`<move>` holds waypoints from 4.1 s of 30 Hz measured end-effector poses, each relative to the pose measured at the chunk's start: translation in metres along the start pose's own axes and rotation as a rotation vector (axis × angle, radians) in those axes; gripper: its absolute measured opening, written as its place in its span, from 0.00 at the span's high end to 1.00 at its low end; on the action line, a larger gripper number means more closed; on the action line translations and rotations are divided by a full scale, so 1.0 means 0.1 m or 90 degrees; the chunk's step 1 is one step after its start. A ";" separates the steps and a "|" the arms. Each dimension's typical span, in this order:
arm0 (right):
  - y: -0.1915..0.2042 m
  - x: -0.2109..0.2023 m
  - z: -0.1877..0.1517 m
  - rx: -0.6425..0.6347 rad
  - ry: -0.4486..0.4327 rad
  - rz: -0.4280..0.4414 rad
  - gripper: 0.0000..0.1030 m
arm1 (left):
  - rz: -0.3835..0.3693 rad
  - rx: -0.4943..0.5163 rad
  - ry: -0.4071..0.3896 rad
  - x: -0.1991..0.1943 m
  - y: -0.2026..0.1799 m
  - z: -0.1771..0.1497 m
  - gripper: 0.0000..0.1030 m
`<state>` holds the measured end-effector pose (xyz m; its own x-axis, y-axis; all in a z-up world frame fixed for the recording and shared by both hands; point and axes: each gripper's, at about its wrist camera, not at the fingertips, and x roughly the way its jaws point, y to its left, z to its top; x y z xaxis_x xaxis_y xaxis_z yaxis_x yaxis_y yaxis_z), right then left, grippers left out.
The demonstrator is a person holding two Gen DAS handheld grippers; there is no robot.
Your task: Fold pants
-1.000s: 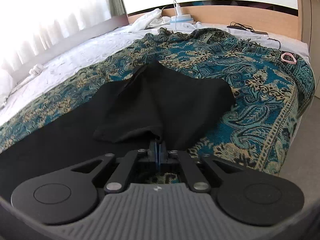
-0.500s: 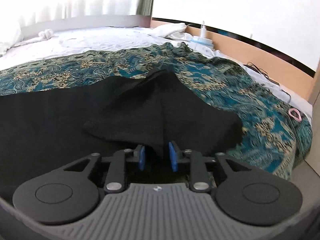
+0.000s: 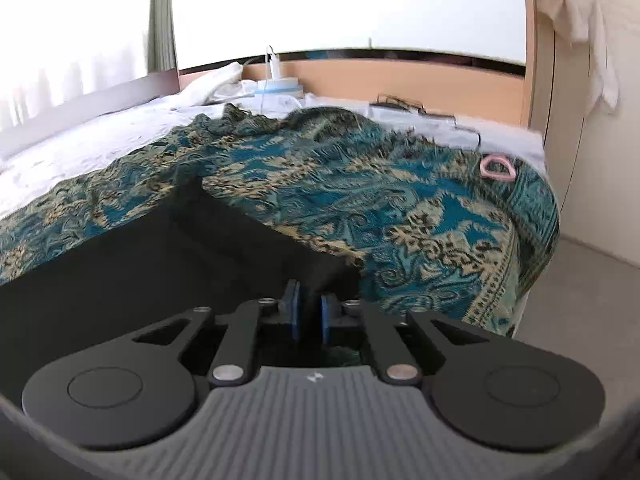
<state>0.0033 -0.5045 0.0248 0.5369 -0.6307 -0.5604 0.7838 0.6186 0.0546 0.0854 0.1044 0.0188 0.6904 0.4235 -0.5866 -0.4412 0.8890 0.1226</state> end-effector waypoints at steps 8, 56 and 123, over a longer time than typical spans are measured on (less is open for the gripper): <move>-0.14 0.06 0.08 0.027 -0.035 -0.061 0.62 | 0.004 0.005 -0.004 0.01 -0.01 -0.01 0.86; 2.41 -1.60 -1.39 -0.353 0.015 0.391 0.25 | -0.056 -0.361 0.047 0.65 1.64 0.35 0.61; 2.44 -1.62 -1.42 -0.357 0.002 0.384 0.23 | -0.041 -0.373 0.010 0.92 1.75 0.44 0.95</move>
<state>0.0634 -0.1848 0.0117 0.8143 -0.1143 -0.5690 0.0886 0.9934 -0.0728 0.0964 0.3066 0.0215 0.7199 0.3650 -0.5904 -0.6449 0.6662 -0.3744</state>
